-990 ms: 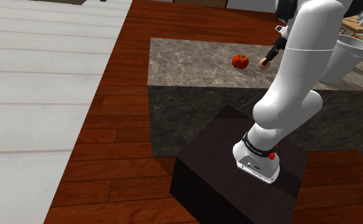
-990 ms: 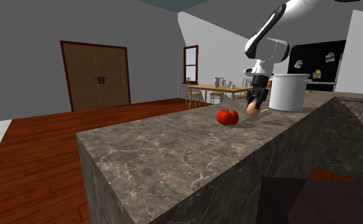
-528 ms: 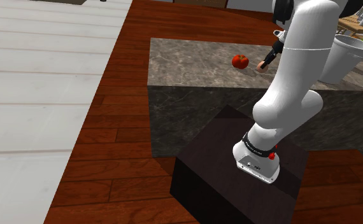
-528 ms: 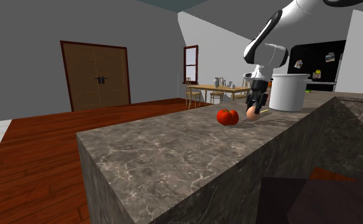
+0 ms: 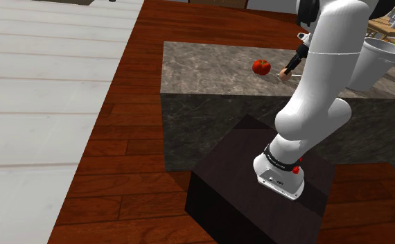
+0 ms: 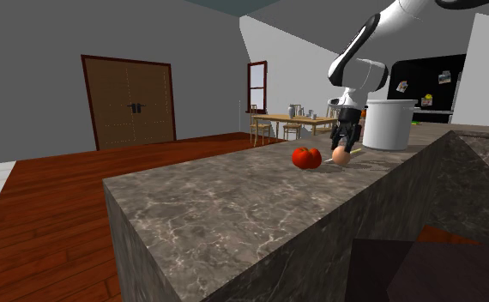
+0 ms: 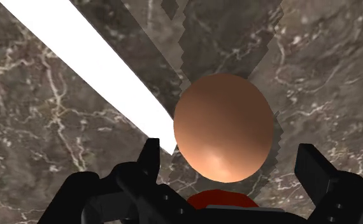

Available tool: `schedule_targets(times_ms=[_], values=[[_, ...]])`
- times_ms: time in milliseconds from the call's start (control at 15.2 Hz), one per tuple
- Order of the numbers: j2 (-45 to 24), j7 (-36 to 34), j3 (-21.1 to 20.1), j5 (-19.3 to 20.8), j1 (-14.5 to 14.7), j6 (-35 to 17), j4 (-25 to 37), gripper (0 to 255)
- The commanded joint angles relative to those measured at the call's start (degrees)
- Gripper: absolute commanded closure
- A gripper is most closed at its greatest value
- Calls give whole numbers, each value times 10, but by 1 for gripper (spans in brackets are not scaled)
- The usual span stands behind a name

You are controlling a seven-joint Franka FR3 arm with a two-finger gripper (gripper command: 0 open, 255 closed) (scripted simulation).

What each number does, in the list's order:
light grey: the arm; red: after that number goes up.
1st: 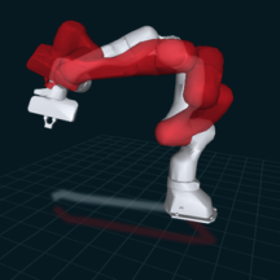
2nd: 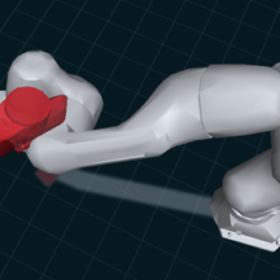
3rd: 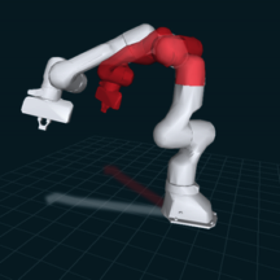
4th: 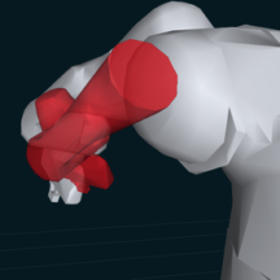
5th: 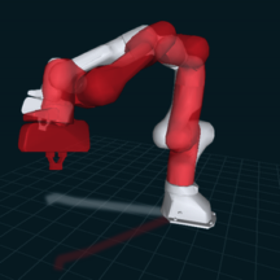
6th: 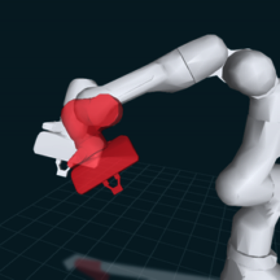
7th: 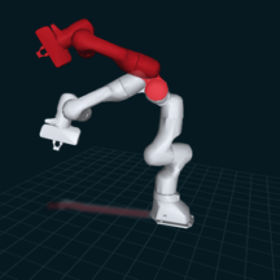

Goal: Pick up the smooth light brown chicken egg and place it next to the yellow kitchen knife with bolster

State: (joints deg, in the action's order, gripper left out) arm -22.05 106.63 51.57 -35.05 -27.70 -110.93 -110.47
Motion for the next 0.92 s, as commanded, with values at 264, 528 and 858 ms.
schedule_targets(times_ms=[264, 528, 858], values=[[19, -16, 16, 26, -3, 44, 34, 0], [23, -19, 19, 32, -5, 57, 45, 0], [23, -19, 19, 32, -5, 57, 45, 0]])
